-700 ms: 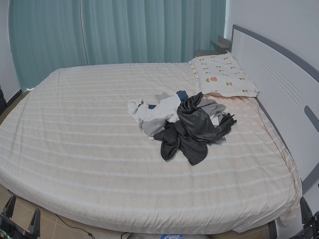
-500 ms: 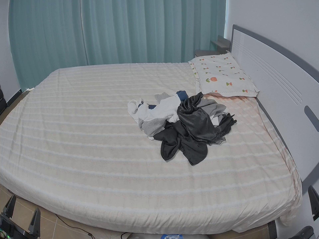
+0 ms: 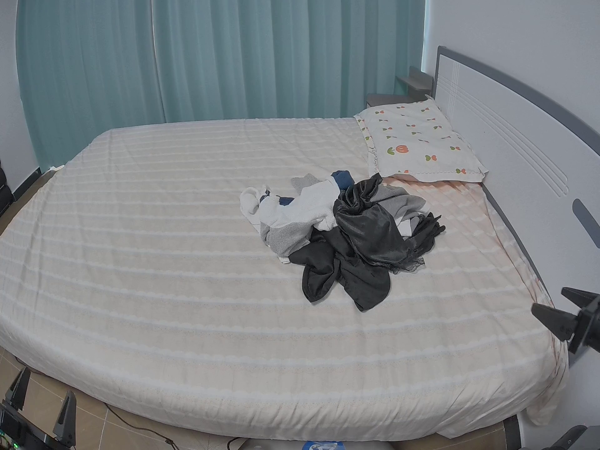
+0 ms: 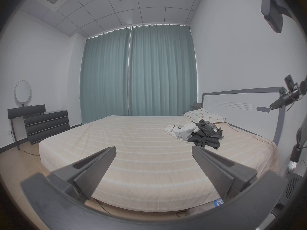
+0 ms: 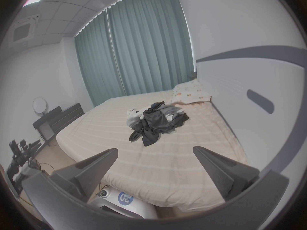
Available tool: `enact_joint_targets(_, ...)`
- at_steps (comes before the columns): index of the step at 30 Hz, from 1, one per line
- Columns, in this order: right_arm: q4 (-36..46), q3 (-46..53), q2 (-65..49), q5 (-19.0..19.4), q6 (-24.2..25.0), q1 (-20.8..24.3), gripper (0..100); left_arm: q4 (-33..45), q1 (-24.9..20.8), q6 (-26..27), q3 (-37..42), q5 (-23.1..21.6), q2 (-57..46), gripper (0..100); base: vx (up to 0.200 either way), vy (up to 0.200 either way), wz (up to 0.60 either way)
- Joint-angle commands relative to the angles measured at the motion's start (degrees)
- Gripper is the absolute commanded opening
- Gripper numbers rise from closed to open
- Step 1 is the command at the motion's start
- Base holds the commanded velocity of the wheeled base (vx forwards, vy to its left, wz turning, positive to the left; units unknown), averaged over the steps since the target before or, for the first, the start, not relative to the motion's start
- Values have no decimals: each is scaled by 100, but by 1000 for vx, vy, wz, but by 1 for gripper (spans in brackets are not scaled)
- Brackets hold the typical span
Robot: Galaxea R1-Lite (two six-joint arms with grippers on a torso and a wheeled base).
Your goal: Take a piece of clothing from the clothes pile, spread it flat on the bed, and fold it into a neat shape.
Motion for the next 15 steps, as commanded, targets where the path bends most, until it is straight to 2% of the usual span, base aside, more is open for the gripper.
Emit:
enact_joint_targets(1,-2179,-1254,5270,2,1002,750,100,-6,0,2,101,23,-101,100,0,0,0)
enact_joint_targets(4,-2795,-1597,6087,-332,1485,997,100,-6,0,2,101,23,-101,100,0,0,0)
enact_joint_targets(7,-3049,-2010,6843,-702,1643,1128,100,-6,0,-7,101,23,-101,100,0,0,0)
enact_joint_targets(11,-3067,-2467,7379,-816,1828,1172,100,-6,0,-16,101,23,-101,100,0,0,0)
enact_joint_targets(15,-3041,-3021,8030,-895,2399,1357,100,-6,0,-7,101,-21,-101,100,0,0,0)
